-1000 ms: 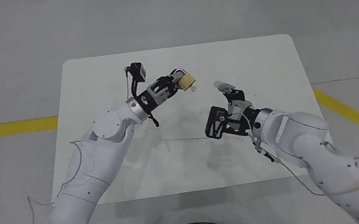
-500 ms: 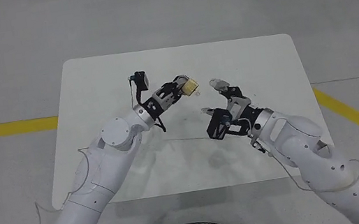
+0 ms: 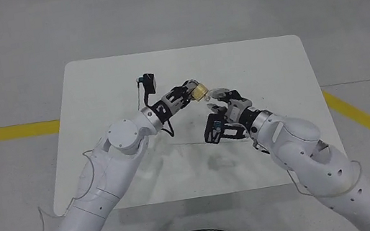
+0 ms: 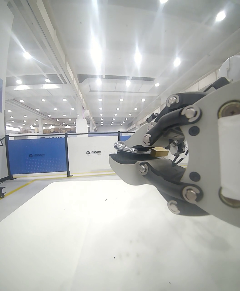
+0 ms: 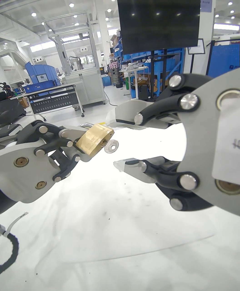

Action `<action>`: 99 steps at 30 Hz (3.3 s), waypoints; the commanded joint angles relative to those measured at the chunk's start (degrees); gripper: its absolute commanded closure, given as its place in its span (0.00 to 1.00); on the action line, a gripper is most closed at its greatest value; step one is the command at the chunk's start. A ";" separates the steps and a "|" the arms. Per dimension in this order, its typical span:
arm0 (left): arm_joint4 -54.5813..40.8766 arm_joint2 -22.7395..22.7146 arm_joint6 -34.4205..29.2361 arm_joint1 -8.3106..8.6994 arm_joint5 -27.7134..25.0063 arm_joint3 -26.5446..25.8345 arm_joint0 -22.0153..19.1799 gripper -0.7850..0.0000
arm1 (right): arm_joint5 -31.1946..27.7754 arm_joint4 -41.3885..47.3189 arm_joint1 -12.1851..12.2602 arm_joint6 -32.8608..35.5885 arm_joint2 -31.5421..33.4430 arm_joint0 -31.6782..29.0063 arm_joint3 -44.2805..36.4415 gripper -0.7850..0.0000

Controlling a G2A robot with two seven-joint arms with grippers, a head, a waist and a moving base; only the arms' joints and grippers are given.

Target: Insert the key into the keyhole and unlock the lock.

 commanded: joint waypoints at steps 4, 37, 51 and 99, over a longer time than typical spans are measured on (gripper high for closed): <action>-0.27 -0.13 -0.91 -0.18 0.19 0.32 -0.17 1.00 | -0.54 -2.33 -0.53 1.32 -1.42 0.45 -0.42 0.67; 1.36 -1.92 -1.29 -0.94 -5.72 0.28 0.95 1.00 | 4.78 13.73 -3.47 -5.45 2.61 -1.36 3.91 1.00; 3.64 -2.81 -0.13 -1.02 -9.08 -0.46 2.02 1.00 | 3.71 29.02 -4.70 -13.90 5.17 -2.02 9.36 1.00; 44.82 6.74 -9.56 -0.77 12.89 -0.34 -2.01 0.52 | -5.31 43.08 -3.56 -25.27 28.86 -14.32 8.30 0.00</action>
